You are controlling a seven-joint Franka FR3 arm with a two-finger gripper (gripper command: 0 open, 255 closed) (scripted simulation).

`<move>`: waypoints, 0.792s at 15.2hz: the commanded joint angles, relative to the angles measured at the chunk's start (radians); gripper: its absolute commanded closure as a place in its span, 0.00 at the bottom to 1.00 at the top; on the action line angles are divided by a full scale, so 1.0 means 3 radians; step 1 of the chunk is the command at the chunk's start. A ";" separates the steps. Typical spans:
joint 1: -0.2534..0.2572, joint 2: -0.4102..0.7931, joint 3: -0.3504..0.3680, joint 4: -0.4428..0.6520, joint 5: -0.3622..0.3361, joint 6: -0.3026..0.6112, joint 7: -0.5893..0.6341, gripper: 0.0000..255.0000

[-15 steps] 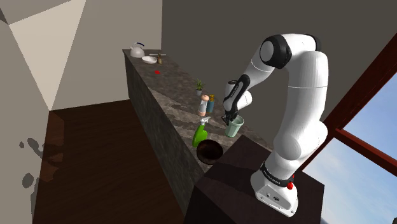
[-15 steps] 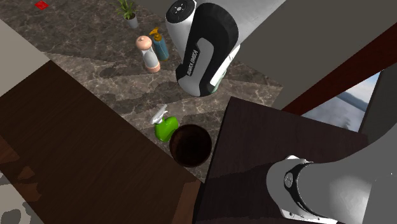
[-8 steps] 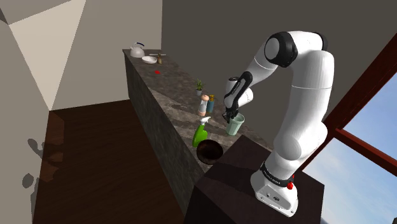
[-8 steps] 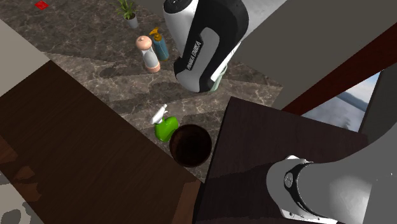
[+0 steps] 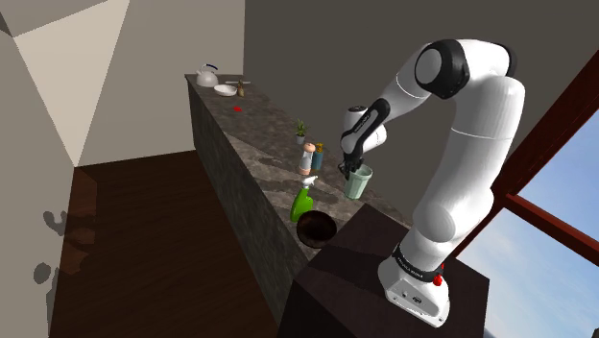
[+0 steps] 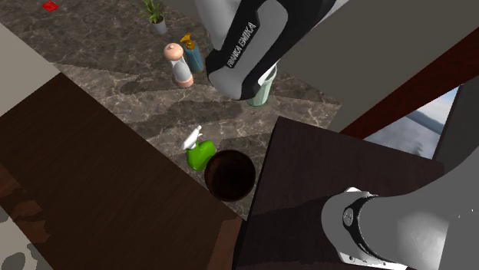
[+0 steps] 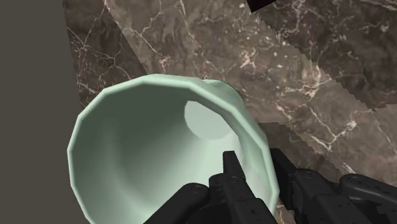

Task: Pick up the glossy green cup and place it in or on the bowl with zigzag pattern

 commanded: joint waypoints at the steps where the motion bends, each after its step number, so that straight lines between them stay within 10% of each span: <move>1: 0.0006 -0.0084 -0.0005 0.0001 -0.0005 -0.0083 -0.0012 1.00; 12: 0.0042 -0.0573 -0.0022 0.0027 -0.0043 -0.0588 -0.0071 1.00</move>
